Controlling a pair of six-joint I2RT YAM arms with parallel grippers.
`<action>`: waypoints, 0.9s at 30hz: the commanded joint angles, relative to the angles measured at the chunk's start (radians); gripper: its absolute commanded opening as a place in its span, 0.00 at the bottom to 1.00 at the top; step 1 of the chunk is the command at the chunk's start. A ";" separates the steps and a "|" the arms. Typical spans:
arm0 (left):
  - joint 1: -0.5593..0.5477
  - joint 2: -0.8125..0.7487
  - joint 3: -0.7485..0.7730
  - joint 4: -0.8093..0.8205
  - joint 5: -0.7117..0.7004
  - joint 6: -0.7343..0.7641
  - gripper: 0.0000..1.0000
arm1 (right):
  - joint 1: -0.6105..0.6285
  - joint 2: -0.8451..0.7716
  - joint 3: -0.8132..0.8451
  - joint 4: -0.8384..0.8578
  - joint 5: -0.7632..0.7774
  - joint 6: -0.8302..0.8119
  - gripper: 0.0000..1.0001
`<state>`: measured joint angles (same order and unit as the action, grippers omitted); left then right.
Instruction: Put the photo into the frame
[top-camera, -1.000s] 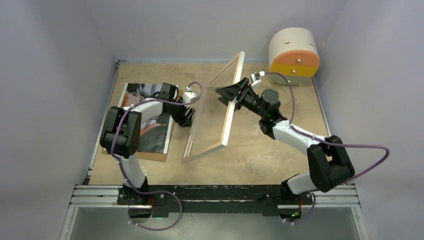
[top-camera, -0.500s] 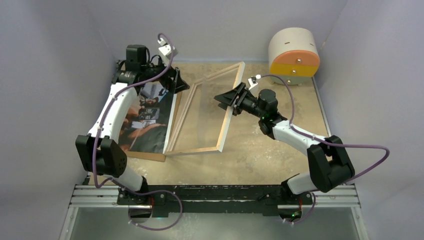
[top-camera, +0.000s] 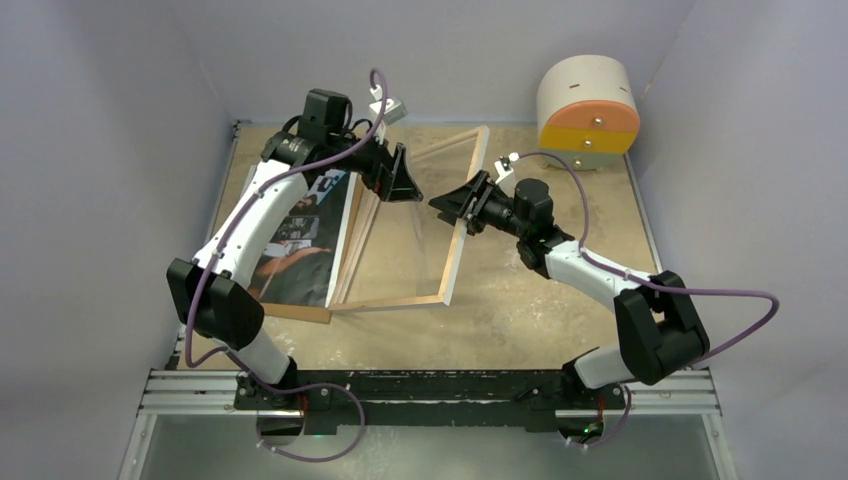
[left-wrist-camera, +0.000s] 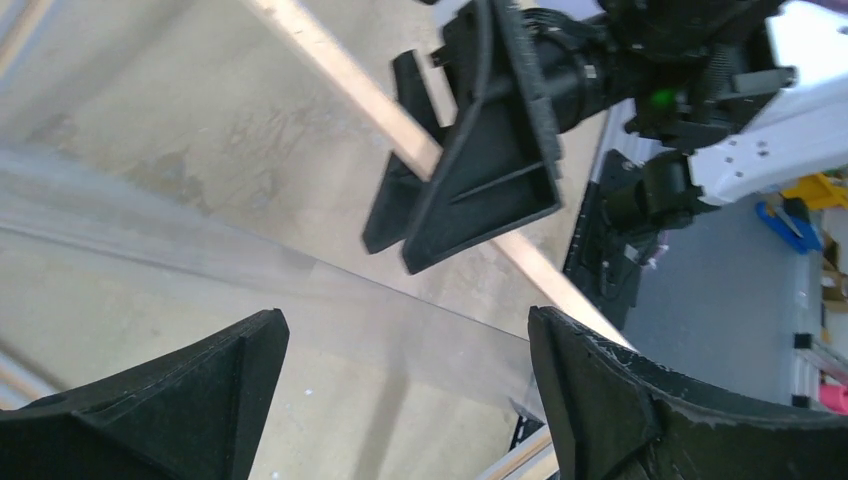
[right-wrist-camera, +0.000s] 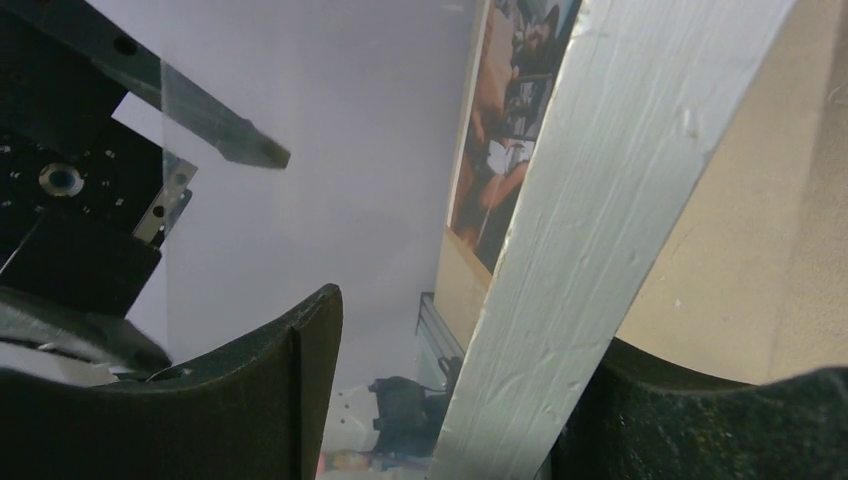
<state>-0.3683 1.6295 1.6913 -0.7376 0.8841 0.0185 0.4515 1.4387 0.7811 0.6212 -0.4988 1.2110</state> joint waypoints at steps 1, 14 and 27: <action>0.019 -0.010 0.018 -0.038 -0.140 -0.036 0.96 | 0.001 -0.023 0.021 0.030 -0.027 -0.024 0.65; 0.021 -0.043 -0.023 -0.109 -0.238 -0.046 0.98 | -0.013 -0.025 0.011 0.023 -0.037 -0.031 0.61; 0.154 -0.130 -0.228 -0.107 -0.278 0.004 0.55 | -0.039 -0.021 -0.002 0.014 -0.058 -0.040 0.59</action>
<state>-0.2470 1.5295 1.5082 -0.8619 0.6231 -0.0051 0.4236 1.4387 0.7795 0.6102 -0.5201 1.1934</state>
